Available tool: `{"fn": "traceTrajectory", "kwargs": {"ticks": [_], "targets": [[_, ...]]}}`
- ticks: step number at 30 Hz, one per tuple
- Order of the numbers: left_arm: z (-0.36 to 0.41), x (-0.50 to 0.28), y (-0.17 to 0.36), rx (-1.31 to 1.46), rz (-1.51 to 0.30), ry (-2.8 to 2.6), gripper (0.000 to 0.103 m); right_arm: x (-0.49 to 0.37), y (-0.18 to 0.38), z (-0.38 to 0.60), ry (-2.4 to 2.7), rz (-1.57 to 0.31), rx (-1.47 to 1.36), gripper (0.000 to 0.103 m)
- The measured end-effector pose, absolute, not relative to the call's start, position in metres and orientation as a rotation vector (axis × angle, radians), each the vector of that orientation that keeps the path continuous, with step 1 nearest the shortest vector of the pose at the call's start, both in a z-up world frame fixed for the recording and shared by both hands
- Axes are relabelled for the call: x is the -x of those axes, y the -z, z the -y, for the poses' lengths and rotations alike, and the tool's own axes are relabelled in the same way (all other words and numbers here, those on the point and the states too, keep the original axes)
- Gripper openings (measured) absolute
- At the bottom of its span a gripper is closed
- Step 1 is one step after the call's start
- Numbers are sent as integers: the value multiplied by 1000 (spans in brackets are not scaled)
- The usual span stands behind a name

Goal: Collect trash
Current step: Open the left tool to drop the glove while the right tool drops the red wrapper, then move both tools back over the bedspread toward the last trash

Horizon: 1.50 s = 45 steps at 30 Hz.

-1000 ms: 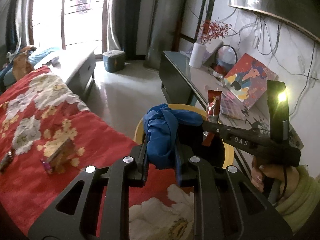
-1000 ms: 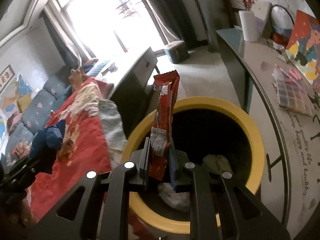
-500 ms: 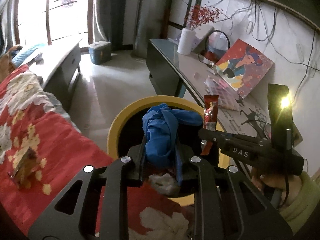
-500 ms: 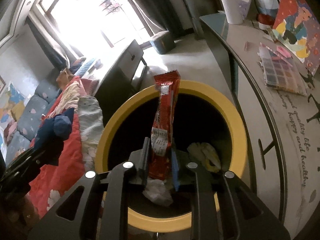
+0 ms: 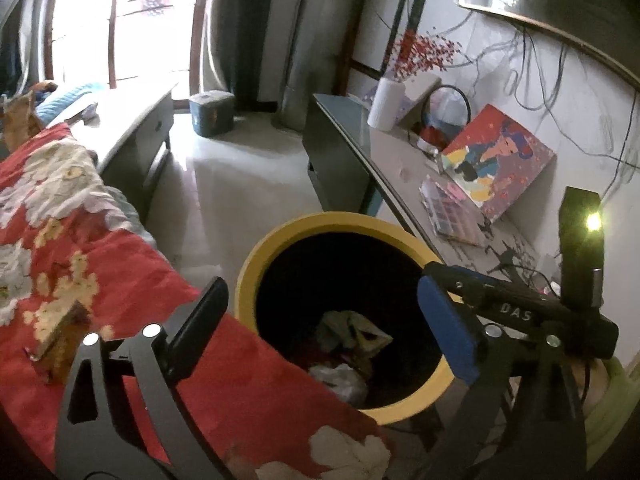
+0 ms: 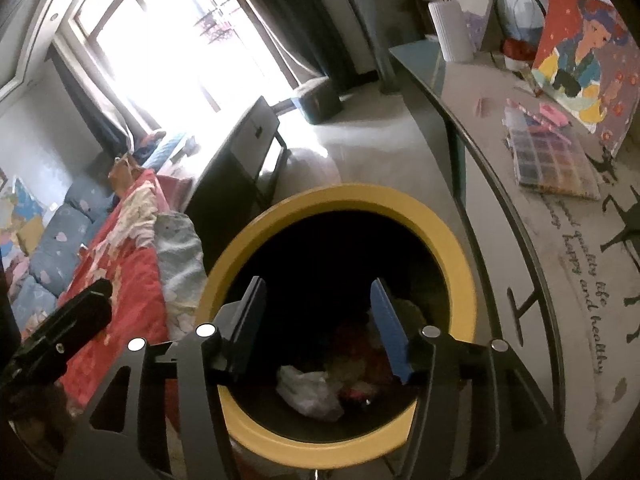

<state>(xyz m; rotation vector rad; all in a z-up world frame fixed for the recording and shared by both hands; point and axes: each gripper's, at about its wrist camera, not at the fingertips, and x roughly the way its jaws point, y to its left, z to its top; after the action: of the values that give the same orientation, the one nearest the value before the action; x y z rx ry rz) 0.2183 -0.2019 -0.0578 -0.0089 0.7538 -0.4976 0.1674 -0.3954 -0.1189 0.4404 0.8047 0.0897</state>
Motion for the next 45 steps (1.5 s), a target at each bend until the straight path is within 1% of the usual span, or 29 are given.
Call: {"fn": "traceTrajectory", "kwargs": {"ticks": [13,19,34,45], "targets": [[132,-205,29,41,-629,382,92,-160,67,341,-128,-675,-368,66],[96,-197,19,65,-587,318,92,-158,51,304,-176,-652,-325,68],[-10,-179,23,100,-567,147,92,-167,45,190,-347,-697,-216,69],[-77,-181,37,113,-607,69,92,-187,64,125,-413,-778,-162,70]]}}
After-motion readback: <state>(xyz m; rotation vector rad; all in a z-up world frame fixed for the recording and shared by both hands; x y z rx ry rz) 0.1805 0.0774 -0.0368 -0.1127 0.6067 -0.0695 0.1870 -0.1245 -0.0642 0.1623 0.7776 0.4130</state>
